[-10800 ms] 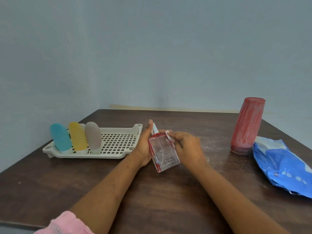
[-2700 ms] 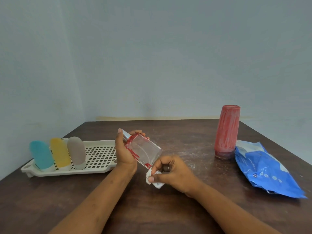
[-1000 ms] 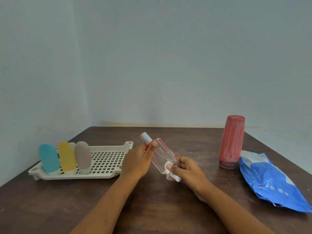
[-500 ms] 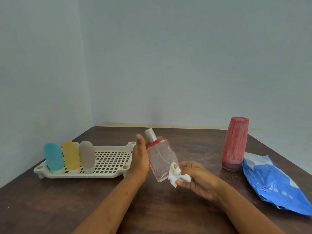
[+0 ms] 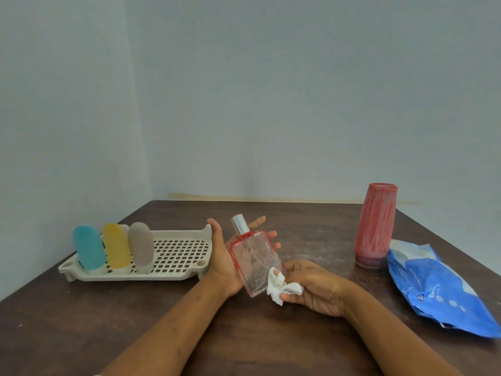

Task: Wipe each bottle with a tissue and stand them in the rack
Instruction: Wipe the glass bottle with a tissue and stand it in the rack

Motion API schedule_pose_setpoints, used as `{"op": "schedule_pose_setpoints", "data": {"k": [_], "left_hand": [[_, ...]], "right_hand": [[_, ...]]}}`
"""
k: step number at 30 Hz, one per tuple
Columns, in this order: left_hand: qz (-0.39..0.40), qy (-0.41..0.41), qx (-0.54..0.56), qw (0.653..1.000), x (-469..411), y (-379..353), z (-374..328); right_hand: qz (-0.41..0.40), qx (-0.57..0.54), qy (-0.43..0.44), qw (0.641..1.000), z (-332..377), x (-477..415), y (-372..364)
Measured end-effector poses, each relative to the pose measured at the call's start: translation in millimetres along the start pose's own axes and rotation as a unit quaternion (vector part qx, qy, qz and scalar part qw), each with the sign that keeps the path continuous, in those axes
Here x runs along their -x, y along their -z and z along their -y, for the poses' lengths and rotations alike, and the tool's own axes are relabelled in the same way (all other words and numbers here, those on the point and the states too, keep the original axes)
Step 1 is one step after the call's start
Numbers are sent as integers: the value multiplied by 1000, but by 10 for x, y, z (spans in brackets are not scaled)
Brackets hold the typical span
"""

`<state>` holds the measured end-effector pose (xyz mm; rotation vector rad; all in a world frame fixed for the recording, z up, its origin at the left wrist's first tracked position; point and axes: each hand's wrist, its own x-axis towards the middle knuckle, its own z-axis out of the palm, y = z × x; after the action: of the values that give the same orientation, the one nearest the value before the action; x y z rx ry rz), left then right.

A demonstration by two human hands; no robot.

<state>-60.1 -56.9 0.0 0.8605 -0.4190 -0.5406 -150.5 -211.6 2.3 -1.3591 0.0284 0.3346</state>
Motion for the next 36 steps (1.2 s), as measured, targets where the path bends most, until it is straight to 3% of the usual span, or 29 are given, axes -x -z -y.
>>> {"op": "schedule_pose_setpoints", "data": {"k": [22, 26, 30, 36], "left_hand": [[-18, 69, 8, 997, -35, 48, 36], [-20, 85, -2, 996, -60, 62, 28], [-28, 90, -14, 995, -72, 64, 25], [-31, 80, -32, 996, -67, 60, 39]], "right_hand": [[-5, 24, 6, 1000, 51, 179, 81], [-94, -2, 110, 989, -20, 150, 139], [-230, 71, 259, 935, -174, 86, 195], [-248, 240, 298, 890, -220, 82, 174]]}}
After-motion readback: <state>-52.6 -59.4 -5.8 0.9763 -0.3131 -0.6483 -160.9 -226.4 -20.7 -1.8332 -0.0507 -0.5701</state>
